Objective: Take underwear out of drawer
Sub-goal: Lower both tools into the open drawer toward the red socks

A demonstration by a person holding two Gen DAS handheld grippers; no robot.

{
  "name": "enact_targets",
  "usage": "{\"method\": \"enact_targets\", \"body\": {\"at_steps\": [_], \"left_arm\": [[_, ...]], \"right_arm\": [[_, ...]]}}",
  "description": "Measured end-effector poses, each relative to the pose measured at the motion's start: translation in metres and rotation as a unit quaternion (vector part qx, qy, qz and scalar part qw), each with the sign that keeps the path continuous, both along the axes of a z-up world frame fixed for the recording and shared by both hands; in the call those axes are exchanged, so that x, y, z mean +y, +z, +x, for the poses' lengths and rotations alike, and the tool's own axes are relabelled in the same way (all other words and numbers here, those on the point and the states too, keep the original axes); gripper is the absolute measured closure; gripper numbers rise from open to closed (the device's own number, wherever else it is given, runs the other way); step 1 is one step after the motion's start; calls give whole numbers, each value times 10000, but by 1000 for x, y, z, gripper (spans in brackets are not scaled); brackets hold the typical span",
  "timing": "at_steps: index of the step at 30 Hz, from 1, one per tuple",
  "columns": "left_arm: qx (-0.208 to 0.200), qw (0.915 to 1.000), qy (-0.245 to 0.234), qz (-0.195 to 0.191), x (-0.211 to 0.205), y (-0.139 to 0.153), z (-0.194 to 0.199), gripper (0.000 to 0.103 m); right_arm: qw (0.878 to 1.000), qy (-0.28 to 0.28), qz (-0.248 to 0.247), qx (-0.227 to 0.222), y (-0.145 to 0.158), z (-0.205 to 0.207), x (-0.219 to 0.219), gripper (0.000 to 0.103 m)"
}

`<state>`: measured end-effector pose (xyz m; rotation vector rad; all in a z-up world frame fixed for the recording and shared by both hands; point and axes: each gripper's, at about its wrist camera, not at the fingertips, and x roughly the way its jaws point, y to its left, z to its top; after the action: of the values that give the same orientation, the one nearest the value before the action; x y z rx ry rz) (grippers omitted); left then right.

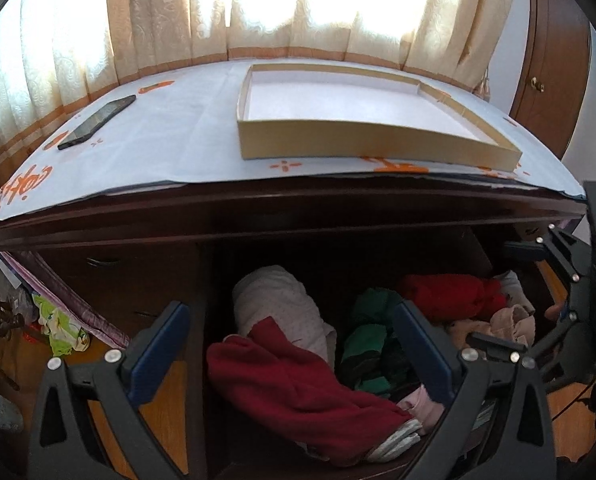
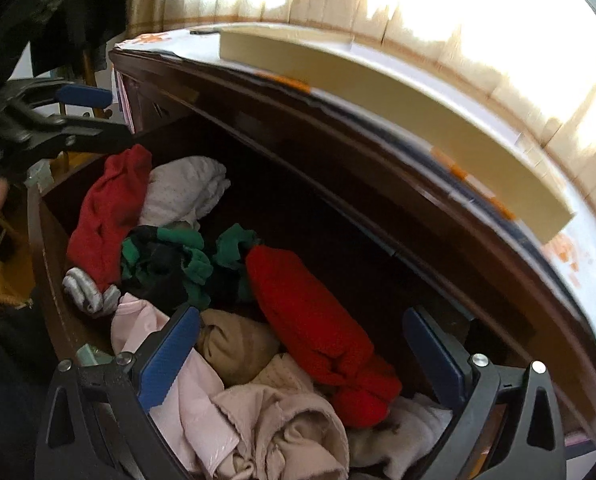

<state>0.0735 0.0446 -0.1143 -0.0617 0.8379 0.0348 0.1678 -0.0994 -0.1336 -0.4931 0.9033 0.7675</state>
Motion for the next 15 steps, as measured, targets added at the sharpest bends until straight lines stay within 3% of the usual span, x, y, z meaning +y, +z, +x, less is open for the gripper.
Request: {"method": "enact_targets", "body": {"at_steps": [7, 12, 15], "left_arm": [[128, 9999, -4, -9, 2, -7, 5, 0], [187, 9998, -24, -32, 2, -10, 6, 0], [255, 9996, -36, -93, 2, -12, 6, 0]], "right_arm": [[9989, 84, -364, 291, -16, 11, 12, 3], [9973, 120, -599, 408, -26, 19, 22, 22], [9961, 162, -724, 481, -35, 23, 28, 23]]}}
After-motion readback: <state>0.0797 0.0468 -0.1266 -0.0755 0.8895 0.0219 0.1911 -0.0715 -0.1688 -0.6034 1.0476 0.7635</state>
